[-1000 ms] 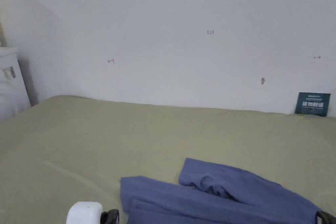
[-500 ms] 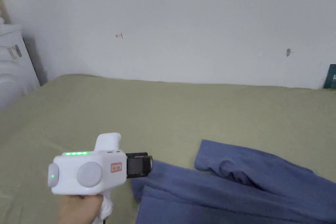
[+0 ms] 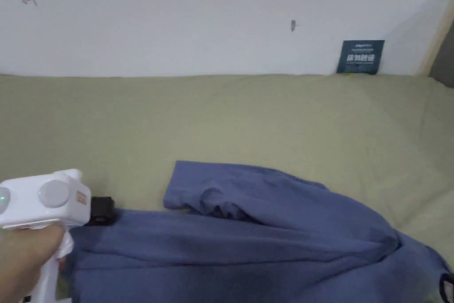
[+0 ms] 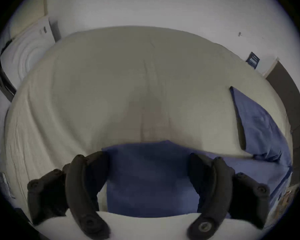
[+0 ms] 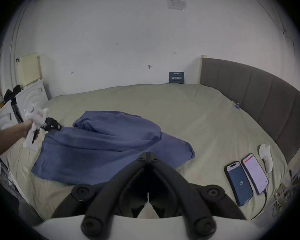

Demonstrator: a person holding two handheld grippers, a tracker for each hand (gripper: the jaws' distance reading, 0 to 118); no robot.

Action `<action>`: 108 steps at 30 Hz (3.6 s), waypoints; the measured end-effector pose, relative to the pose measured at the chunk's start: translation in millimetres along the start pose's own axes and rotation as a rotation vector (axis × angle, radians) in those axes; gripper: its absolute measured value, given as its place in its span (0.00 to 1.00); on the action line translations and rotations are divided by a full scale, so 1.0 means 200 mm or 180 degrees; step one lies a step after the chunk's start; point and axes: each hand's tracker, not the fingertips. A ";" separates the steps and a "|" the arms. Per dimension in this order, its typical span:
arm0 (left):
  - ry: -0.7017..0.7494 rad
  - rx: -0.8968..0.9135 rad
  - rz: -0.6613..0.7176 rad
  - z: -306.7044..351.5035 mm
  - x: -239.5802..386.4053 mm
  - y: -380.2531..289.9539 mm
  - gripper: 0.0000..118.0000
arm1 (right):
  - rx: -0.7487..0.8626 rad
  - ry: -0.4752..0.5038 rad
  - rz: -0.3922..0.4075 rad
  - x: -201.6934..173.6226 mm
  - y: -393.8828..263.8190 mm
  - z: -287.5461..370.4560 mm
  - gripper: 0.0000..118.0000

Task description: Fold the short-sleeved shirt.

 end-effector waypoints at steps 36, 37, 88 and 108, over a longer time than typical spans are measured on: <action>-0.1168 0.0856 -0.0041 0.62 -0.07 0.06 0.01 | -0.0601 0.0609 -0.0686 0.18 0.50 -0.66 0.02; -0.1202 0.0884 -0.0036 0.67 -0.08 0.09 0.01 | -0.0485 0.0658 -0.0641 0.16 0.54 -0.63 0.02; -0.1262 0.1850 0.0052 0.97 -0.33 0.16 0.01 | 0.0539 0.0887 -0.0597 0.25 0.94 -0.74 0.02; -0.1371 0.0589 0.0551 0.63 -0.59 -0.90 0.01 | -0.0706 0.0736 -0.0545 0.37 -0.02 -0.53 0.02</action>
